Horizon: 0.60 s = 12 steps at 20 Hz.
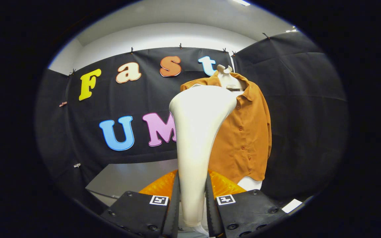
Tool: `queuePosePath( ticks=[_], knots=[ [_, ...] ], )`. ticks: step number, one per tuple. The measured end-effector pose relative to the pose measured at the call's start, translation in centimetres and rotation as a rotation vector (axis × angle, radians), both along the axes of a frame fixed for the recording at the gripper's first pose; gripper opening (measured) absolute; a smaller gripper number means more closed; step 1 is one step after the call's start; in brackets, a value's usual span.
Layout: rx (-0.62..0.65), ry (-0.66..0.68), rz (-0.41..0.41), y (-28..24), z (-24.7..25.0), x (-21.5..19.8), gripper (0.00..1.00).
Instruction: Iron the clothes twice with a garment steamer, once on the left side and once on the right side.
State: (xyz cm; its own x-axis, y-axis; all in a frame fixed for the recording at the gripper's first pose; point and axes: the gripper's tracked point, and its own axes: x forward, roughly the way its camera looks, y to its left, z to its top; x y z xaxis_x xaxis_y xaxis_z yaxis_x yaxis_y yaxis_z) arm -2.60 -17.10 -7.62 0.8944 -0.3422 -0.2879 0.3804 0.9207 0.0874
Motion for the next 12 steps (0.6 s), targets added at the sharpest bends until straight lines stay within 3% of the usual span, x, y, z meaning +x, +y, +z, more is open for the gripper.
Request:
queuePosePath(
  ticks=[12],
  knots=[
    [0.115, -0.012, 0.108, -11.4, -2.5, 7.4, 0.38]
  ],
)
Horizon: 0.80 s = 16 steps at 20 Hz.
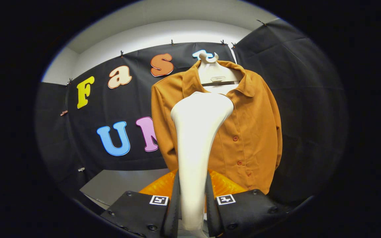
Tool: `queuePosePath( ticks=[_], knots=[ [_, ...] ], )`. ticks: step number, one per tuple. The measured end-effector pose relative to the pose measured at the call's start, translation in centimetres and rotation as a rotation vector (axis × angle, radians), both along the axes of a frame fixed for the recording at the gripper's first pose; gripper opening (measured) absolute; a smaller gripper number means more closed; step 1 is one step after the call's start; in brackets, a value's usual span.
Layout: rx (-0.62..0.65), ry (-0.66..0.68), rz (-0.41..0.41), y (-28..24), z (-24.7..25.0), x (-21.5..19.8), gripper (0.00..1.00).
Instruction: Iron the clothes twice with a garment steamer, once on the left side and once on the right side.
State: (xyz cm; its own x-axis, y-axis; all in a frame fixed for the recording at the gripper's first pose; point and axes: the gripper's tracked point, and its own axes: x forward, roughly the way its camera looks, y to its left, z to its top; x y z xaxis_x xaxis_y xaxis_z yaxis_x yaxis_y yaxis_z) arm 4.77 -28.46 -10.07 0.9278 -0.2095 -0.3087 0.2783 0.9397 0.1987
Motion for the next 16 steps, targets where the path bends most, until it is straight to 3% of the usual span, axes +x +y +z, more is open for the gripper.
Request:
queuePosePath(
  ticks=[8, 16],
  knots=[
    [0.083, 0.065, 0.079, -1.7, -4.5, 3.5, 0.38],
    [0.175, 0.122, 0.118, -2.7, -8.4, 4.1, 0.38]
  ],
)
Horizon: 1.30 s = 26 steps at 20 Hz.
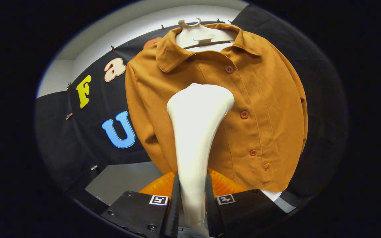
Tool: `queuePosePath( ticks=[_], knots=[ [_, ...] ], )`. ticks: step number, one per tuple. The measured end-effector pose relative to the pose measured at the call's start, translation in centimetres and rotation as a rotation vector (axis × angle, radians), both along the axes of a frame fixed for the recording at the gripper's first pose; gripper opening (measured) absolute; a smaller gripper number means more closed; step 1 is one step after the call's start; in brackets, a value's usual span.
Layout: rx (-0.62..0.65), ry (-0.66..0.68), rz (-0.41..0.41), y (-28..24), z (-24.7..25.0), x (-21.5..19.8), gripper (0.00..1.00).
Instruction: Iron the clothes twice with a garment steamer, once on the left side and once on the right side.
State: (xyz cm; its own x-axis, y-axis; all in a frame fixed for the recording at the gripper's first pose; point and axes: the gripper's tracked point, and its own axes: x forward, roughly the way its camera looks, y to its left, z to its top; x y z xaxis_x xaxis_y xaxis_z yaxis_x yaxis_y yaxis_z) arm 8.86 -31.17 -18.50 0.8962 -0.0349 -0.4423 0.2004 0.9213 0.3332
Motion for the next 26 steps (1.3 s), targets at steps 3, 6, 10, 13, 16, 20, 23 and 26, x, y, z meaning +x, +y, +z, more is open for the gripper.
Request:
queuePosePath(
  ticks=[3, 6, 10, 13, 16, 20, 23, 26],
  knots=[
    [0.027, 0.044, 0.003, -0.3, -2.1, -0.3, 0.38],
    [0.031, 0.082, 0.008, -0.6, -3.7, -0.8, 0.38],
    [0.037, 0.118, 0.009, -0.7, -5.3, -1.3, 0.38],
    [0.026, 0.154, 0.013, -0.5, -6.8, -2.1, 0.38],
    [0.024, 0.194, 0.013, -0.5, -8.2, -2.7, 0.38],
    [0.029, 0.26, -0.011, -1.0, -10.6, -4.1, 0.38],
    [0.036, 0.305, -0.021, -0.5, -12.0, -4.7, 0.38],
    [0.052, 0.362, -0.044, 0.0, -13.1, -5.5, 0.38]
  ],
)
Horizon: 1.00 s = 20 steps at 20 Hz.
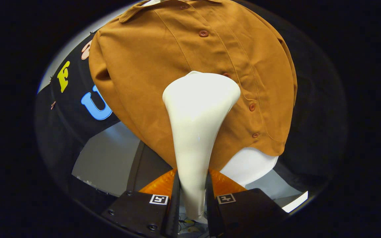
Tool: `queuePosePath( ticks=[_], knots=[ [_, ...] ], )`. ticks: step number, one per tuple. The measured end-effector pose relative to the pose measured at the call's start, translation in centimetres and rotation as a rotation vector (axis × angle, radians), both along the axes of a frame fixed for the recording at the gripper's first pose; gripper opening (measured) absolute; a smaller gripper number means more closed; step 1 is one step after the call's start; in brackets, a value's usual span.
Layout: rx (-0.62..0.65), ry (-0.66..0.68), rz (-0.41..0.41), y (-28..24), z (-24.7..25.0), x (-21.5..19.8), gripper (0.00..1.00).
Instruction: Iron the clothes twice with a garment steamer, once on the left side and once on the right side.
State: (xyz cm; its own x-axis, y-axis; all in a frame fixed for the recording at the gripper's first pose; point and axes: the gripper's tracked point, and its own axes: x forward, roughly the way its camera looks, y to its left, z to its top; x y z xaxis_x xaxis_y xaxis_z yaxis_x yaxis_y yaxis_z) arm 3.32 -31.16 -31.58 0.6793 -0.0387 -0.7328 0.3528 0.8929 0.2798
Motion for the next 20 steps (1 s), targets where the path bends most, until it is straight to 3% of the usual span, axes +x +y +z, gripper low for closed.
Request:
queuePosePath(
  ticks=[4, 9, 15, 20],
  knots=[
    [-0.003, -0.005, -0.026, 0.0, 0.4, -0.1, 0.39],
    [-0.092, -0.127, -0.092, -2.6, 2.9, 1.7, 0.38],
    [-0.195, -0.328, -0.165, -8.0, 11.7, 4.9, 0.38],
    [-0.227, -0.435, -0.157, -10.6, 16.4, 7.3, 0.38]
  ],
)
